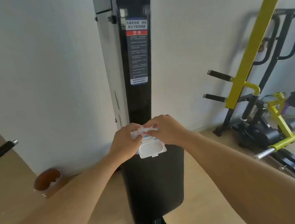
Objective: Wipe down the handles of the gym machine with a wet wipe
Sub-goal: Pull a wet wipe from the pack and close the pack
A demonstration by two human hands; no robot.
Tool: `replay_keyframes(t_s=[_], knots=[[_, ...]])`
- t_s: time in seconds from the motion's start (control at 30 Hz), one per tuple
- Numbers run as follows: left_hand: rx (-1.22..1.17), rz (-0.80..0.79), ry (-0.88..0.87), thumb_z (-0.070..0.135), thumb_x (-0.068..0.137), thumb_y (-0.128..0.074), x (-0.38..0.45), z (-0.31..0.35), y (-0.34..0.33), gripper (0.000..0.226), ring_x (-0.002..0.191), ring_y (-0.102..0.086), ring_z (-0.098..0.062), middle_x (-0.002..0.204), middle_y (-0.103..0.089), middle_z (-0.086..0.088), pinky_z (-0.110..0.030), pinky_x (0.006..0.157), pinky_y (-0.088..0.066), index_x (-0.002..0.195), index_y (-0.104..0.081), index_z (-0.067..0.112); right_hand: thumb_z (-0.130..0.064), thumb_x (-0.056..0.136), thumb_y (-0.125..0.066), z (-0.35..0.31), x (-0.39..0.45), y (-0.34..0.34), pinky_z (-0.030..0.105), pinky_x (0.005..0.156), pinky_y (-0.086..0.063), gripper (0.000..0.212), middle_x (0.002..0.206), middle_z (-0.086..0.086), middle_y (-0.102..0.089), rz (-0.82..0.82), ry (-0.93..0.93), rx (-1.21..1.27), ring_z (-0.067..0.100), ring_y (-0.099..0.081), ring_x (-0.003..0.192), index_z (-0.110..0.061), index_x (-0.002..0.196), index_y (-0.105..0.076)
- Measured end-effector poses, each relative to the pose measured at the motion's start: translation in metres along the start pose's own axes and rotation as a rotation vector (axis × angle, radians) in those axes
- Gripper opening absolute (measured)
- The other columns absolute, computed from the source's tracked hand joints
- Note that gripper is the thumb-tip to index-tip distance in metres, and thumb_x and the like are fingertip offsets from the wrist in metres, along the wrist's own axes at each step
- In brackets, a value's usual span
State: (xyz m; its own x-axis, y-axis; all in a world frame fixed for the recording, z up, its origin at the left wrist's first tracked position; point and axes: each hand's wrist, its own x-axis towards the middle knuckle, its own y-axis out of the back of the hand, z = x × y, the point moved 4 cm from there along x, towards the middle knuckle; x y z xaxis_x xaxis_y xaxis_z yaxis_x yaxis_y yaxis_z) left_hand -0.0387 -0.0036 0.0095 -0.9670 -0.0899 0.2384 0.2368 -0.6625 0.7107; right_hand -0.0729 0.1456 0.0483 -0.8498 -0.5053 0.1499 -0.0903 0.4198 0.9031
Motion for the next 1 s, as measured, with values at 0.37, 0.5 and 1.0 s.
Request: replay_keyframes(t_s=[0.37, 0.5, 1.0], knots=[[-0.2, 0.268, -0.022, 0.045, 0.095, -0.041, -0.009, -0.024, -0.012, 0.034, 0.101, -0.065, -0.014, 0.114, -0.071, 0.007, -0.037, 0.096, -0.056, 0.126, -0.05, 0.033, -0.034, 0.091, -0.072, -0.005, 0.022, -0.019, 0.029, 0.087, -0.057, 0.02, 0.108, -0.009, -0.065, -0.05, -0.048, 0.034, 0.016, -0.063, 0.094, -0.032, 0.111, -0.068], [-0.187, 0.203, -0.01, 0.039, 0.089, -0.06, -0.005, -0.025, -0.014, 0.03, 0.098, -0.065, -0.013, 0.114, -0.068, 0.011, -0.028, 0.09, -0.056, 0.118, -0.05, 0.038, -0.024, 0.099, -0.06, 0.007, 0.021, -0.013, 0.026, 0.08, -0.059, 0.003, 0.095, -0.013, -0.061, -0.026, -0.103, 0.154, 0.015, -0.063, 0.083, -0.022, 0.1, -0.064], [-0.22, 0.186, 0.105, 0.044, 0.098, -0.048, 0.0, -0.021, -0.012, 0.028, 0.081, -0.067, -0.017, 0.095, -0.073, 0.001, -0.036, 0.085, -0.061, 0.096, -0.066, 0.022, -0.053, 0.089, -0.063, 0.008, 0.013, -0.016, 0.035, 0.088, -0.057, 0.032, 0.109, -0.009, -0.068, -0.031, -0.057, -0.09, 0.017, -0.062, 0.099, -0.045, 0.12, -0.058]])
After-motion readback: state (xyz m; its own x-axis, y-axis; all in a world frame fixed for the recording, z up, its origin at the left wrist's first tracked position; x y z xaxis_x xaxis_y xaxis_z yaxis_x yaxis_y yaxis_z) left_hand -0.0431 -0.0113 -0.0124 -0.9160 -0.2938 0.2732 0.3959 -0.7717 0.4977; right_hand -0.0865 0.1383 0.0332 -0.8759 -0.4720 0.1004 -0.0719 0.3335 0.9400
